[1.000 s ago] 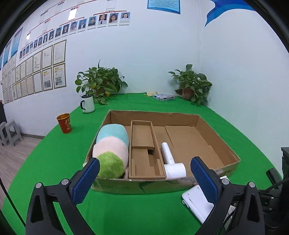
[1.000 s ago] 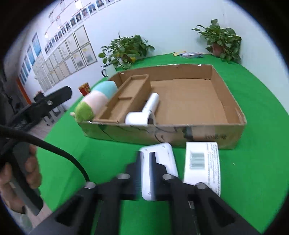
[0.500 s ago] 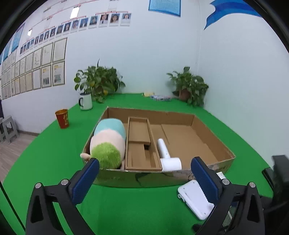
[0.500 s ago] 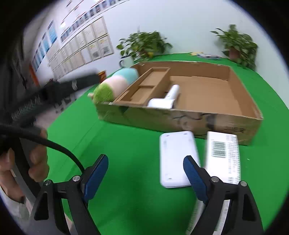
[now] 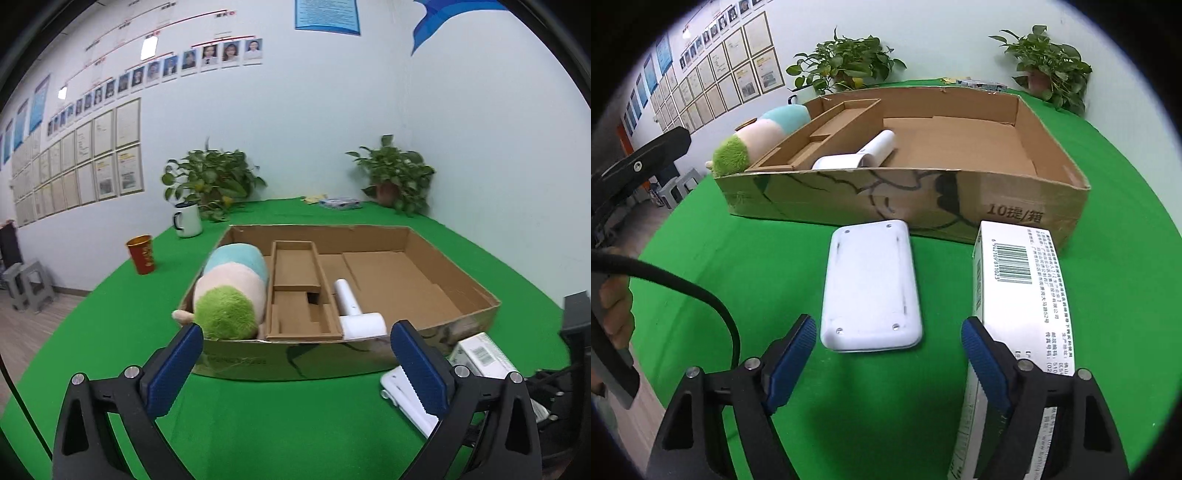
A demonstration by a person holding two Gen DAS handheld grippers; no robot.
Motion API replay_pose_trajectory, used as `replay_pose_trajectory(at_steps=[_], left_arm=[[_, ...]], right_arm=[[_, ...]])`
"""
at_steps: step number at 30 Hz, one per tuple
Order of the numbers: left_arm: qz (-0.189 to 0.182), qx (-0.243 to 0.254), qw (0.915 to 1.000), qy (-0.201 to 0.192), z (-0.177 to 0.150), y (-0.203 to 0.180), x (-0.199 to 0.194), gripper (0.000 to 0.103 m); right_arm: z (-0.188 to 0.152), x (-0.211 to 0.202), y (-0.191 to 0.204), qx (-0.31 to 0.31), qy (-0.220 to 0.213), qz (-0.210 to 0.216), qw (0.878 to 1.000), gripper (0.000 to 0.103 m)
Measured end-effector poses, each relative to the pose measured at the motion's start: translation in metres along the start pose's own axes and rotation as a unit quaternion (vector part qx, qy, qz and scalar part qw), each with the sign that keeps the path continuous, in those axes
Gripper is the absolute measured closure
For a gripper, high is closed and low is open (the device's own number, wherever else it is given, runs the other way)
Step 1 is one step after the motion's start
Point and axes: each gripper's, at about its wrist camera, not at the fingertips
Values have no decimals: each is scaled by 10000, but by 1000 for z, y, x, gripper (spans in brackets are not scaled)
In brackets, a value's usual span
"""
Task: Organize objects
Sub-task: 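Move the right tool back and grasp the white rectangular device, then lift the white device with the right tool and carry it toward the box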
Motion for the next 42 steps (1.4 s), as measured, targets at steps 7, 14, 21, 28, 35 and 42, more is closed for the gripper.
replay_pose_trajectory(at_steps=[7, 14, 21, 28, 35, 42], left_arm=[[-620, 59, 9934, 967, -10, -8, 35, 1], [-1206, -400, 9803, 1511, -23, 0, 65, 10], [-1240, -334, 9751, 1806, -33, -6, 74, 11], [-1200, -309, 9721, 1993, -34, -11, 84, 11], [-1891, -435, 9416, 2752, -52, -17, 100, 11], [-2729, -608, 8967, 3431, -68, -28, 108, 21]], right_arm=[[10, 20, 24, -327, 155, 163, 9992, 25], [15, 29, 26, -452, 308, -444, 9975, 68], [16, 30, 20, -391, 309, -418, 9979, 37], [15, 49, 15, -393, 700, -389, 9960, 38], [-16, 21, 34, 305, 663, 435, 9964, 37], [-22, 27, 49, 138, 650, 530, 9964, 33]])
Point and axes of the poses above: each gripper's, at about its wrist camera, not at the fingertips, and x roughly the way its jaws point, y to its left, z to its top, and after that the axes turned 14 degrees about z, right-handed
